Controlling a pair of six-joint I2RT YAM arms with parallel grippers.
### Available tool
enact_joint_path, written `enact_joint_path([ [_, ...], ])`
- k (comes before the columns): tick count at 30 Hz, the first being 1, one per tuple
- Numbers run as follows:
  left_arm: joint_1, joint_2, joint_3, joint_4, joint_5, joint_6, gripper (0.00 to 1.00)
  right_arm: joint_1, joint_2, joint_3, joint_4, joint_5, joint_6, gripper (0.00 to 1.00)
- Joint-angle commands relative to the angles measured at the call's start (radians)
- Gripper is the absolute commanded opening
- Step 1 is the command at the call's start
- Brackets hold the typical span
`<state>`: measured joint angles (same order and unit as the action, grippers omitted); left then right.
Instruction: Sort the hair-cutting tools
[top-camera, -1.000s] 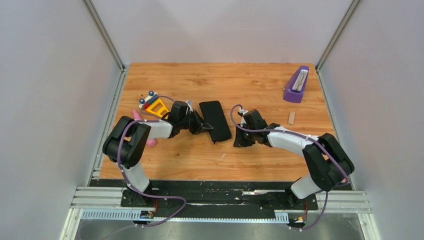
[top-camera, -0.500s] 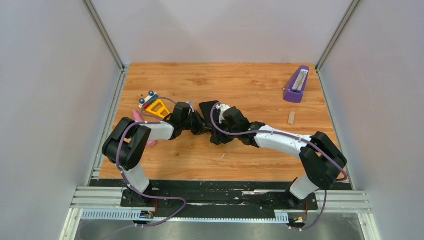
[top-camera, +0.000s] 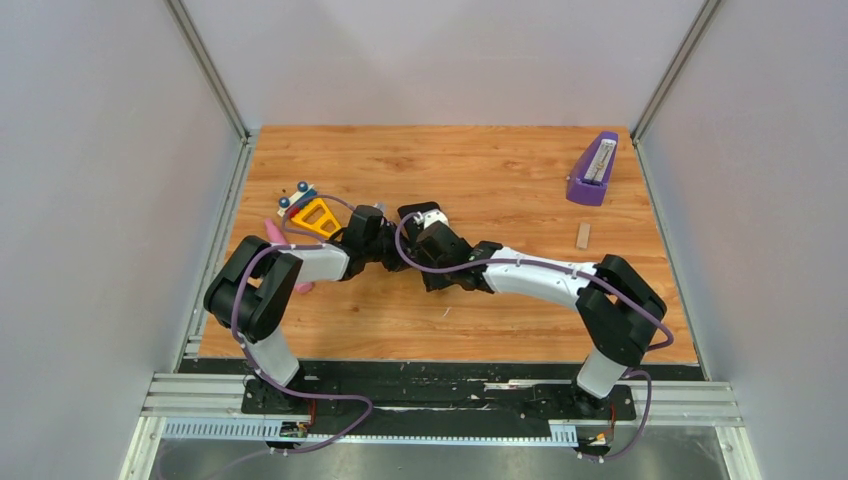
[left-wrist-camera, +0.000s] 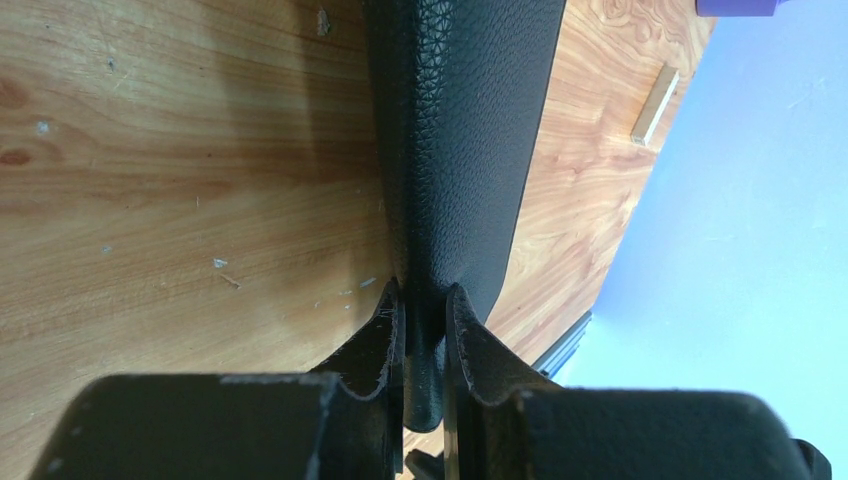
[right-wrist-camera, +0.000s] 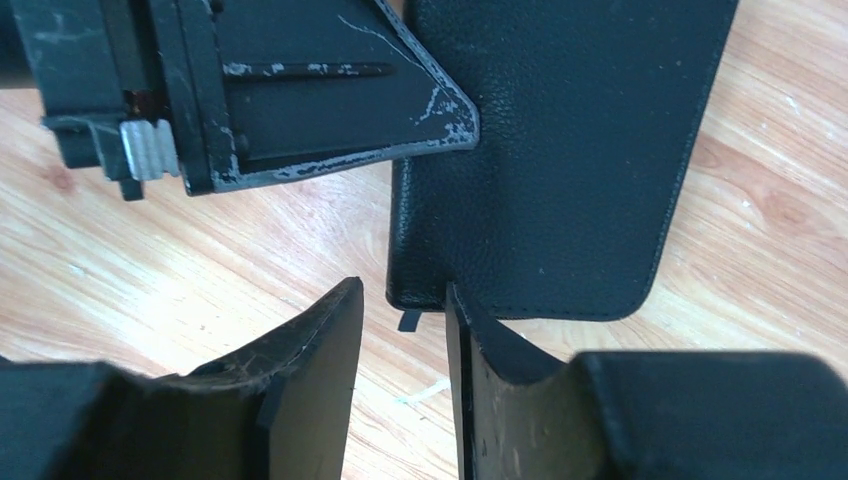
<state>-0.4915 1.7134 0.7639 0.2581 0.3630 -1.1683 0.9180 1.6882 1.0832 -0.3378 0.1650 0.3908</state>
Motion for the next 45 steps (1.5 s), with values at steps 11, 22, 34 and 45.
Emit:
enact_joint_path([
  [11,-0.005,-0.024,0.020,-0.004,-0.047,0.002,0.17,0.050,0.039,0.043,-0.129,0.075,0.007,0.30],
  [22,-0.011,-0.031,0.019,-0.001,-0.040,-0.002,0.17,0.050,0.116,0.106,-0.079,0.129,-0.019,0.31],
  [34,-0.012,-0.017,0.012,0.015,-0.038,-0.013,0.21,0.050,0.094,0.109,-0.056,0.106,-0.019,0.05],
  [45,0.000,0.028,0.030,0.001,-0.087,0.010,0.39,0.044,-0.032,-0.025,-0.055,-0.061,-0.048,0.00],
])
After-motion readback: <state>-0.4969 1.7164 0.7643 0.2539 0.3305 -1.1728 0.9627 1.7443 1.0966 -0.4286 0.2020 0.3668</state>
